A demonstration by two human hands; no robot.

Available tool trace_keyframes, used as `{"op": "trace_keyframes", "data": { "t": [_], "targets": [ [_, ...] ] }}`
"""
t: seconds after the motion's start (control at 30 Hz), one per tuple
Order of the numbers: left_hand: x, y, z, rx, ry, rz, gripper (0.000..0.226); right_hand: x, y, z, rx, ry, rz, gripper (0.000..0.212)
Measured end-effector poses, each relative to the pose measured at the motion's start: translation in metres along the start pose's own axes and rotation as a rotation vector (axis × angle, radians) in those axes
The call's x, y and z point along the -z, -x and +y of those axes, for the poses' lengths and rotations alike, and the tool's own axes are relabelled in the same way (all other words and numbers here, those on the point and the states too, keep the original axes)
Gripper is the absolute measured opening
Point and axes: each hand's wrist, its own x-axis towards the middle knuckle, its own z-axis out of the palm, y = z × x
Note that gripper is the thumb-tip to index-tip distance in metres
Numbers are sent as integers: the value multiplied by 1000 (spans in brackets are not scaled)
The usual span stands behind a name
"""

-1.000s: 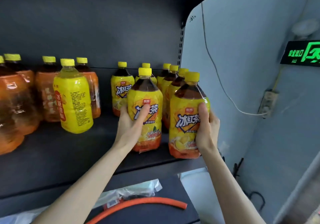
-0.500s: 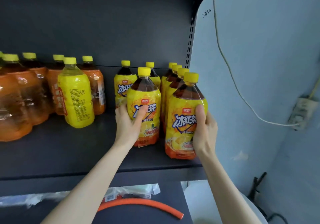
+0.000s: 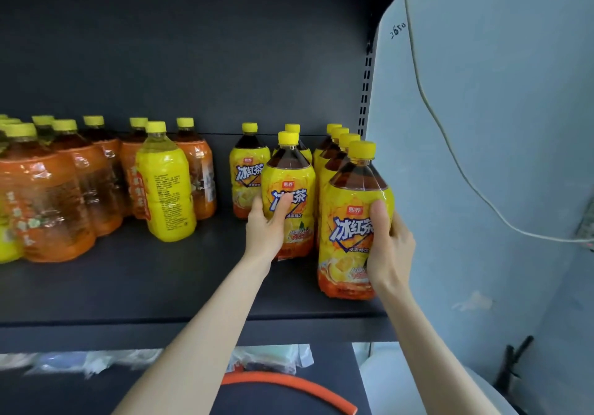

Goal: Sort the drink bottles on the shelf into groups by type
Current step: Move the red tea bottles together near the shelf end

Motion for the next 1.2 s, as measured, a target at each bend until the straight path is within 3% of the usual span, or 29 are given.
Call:
{"op": "trace_keyframes", "data": {
  "t": [0.33,0.73,0.87,1.03,1.2],
  "targets": [
    [-11,-39,-13,-24,-24,-62,62,-2,-2,1,-16,-20,-8,68],
    [-14,-60,-24,-70,19,-106,57,-3,-2,1,24,-82,-15,50],
    [-15,-61,-26,-68,20,-107,59,-4,-3,5,32,-92,-9,60],
    [-13,-58,-21,-70,10,-120,55,-5,-4,6,34,-90,-9,56],
    [5,-39,-1,61,78,22,56,-6,-2,5,64,-84,-22,55]
  ]
}}
